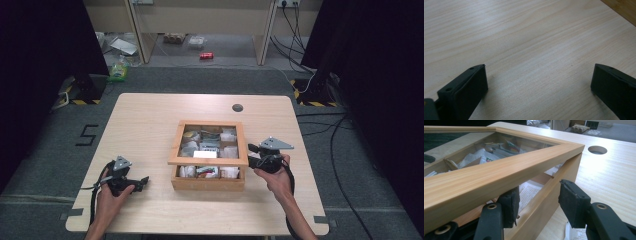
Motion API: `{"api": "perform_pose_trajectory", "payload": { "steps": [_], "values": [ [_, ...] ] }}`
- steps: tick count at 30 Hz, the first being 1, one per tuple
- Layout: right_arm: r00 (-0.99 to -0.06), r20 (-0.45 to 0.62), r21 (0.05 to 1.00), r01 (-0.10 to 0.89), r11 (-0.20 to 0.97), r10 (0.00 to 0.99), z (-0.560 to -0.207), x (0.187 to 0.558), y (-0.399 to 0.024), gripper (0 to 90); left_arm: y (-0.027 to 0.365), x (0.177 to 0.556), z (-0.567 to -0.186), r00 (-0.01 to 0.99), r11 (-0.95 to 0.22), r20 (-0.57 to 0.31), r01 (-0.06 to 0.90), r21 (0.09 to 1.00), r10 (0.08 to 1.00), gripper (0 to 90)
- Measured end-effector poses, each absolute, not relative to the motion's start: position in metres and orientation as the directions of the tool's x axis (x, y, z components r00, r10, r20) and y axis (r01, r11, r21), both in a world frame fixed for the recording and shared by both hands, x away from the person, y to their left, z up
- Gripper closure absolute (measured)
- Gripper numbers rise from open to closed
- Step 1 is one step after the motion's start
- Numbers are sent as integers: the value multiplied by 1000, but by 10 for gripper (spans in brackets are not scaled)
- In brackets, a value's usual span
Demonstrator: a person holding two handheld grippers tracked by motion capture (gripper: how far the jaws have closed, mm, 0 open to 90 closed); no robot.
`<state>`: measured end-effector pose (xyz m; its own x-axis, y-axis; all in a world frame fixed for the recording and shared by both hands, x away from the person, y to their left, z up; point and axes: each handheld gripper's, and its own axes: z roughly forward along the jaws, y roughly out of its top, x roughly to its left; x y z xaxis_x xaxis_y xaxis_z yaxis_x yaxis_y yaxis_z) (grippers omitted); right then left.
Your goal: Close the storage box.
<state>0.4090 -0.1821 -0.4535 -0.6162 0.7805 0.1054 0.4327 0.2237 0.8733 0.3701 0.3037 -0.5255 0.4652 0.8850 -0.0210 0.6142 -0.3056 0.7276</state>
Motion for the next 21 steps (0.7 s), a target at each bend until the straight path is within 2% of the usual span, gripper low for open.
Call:
{"api": "perform_pose_trajectory", "payload": {
  "steps": [11, 14, 17, 19, 21],
  "values": [
    [-608, 113, 863, 452, 225, 786, -454, 410, -189, 519, 304, 370, -525, 467, -307, -21, 614, 728, 884, 1],
    [-592, 77, 845, 466, 263, 802, -460, 412, -195, 518, 304, 370, -526, 467, -306, -22, 614, 728, 884, 1],
    [-574, 145, 862, 473, 182, 806, -460, 414, -203, 514, 304, 370, -526, 468, -305, -24, 614, 728, 884, 0],
    [-578, 109, 872, 447, 202, 809, -453, 414, -204, 512, 304, 370, -526, 468, -306, -23, 613, 728, 883, 0],
    [-572, 118, 877, 444, 185, 812, -448, 413, -207, 511, 304, 370, -525, 468, -307, -21, 613, 727, 884, 1]
  ]
}}
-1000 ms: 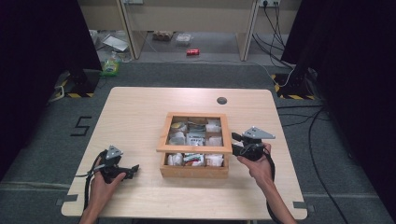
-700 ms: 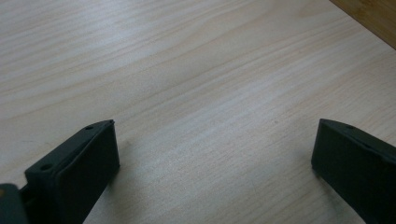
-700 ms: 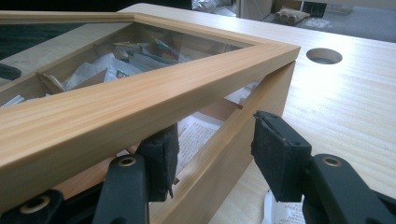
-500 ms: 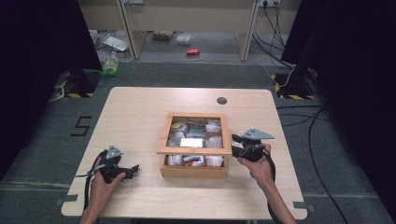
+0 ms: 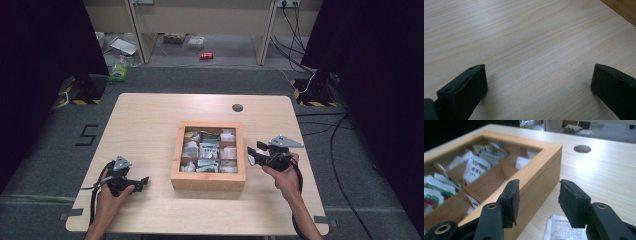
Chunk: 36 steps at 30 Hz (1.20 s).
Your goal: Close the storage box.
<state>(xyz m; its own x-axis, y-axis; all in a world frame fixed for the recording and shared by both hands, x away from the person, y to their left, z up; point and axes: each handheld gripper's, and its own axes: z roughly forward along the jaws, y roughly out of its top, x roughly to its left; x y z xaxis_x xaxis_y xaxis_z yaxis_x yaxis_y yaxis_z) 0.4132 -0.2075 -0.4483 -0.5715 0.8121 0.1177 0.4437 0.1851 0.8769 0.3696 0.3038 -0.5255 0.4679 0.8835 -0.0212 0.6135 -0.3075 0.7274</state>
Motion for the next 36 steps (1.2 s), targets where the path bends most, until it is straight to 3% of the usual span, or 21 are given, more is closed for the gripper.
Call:
{"api": "perform_pose_trajectory", "payload": {
  "steps": [36],
  "values": [
    [-399, 191, 845, 531, 56, 897, -450, 422, -255, 380, 304, 369, -526, 468, -307, -22, 613, 728, 883, 1]
  ]
}}
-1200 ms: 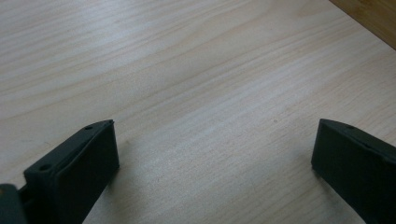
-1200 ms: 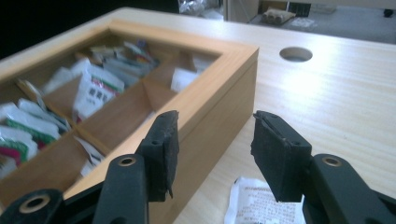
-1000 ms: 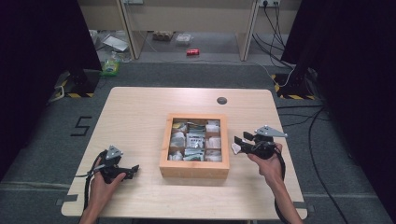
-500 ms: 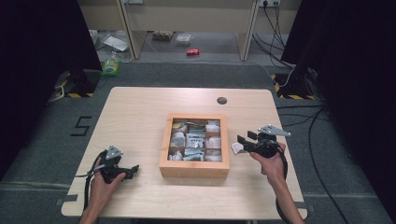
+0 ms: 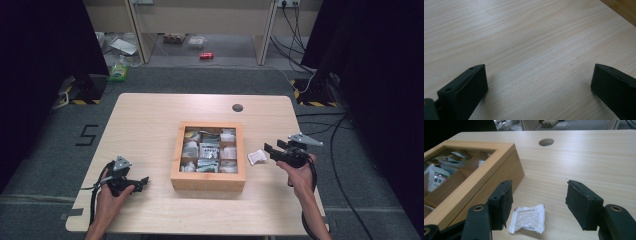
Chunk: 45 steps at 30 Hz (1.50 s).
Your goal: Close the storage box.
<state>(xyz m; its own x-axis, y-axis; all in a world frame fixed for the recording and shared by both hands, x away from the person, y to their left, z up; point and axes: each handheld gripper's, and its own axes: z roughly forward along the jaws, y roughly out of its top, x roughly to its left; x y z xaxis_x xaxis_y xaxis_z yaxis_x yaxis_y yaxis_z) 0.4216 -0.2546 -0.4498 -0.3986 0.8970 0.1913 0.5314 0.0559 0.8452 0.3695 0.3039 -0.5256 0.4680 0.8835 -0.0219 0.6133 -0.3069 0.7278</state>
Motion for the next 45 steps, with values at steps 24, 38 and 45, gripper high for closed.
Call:
{"api": "perform_pose_trajectory", "payload": {
  "steps": [24, 38, 45],
  "values": [
    [-397, 178, 809, 580, 96, 901, -465, 396, -265, 341, 304, 369, -526, 468, -307, -22, 613, 728, 883, 1],
    [-411, 182, 789, 603, 117, 893, -478, 382, -258, 314, 304, 369, -526, 467, -306, -22, 614, 727, 884, 1],
    [-413, 184, 776, 618, 126, 892, -485, 376, -258, 305, 304, 369, -526, 467, -307, -21, 614, 727, 884, 1]
  ]
}}
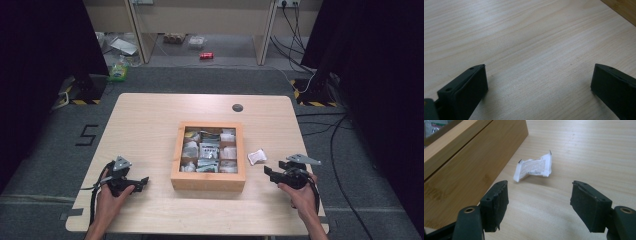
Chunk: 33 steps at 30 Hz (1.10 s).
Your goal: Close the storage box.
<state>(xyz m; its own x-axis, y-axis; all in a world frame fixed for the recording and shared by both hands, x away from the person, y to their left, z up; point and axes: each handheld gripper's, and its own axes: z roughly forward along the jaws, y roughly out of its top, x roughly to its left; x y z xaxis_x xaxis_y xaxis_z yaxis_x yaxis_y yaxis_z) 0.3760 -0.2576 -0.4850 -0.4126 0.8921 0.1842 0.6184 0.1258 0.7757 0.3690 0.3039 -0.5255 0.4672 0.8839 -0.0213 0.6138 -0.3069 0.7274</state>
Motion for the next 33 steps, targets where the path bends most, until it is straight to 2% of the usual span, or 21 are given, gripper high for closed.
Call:
{"api": "perform_pose_trajectory", "payload": {
  "steps": [17, 22, 33],
  "values": [
    [-433, 162, 746, 642, 177, 886, -497, 362, -252, 278, 304, 369, -526, 467, -307, -21, 613, 728, 884, 1],
    [-454, 148, 748, 632, 201, 879, -499, 363, -250, 247, 304, 369, -525, 467, -307, -21, 614, 727, 884, 1],
    [-435, 111, 725, 650, 226, 894, -512, 365, -251, 166, 304, 369, -525, 467, -307, -20, 613, 727, 884, 1]
  ]
}}
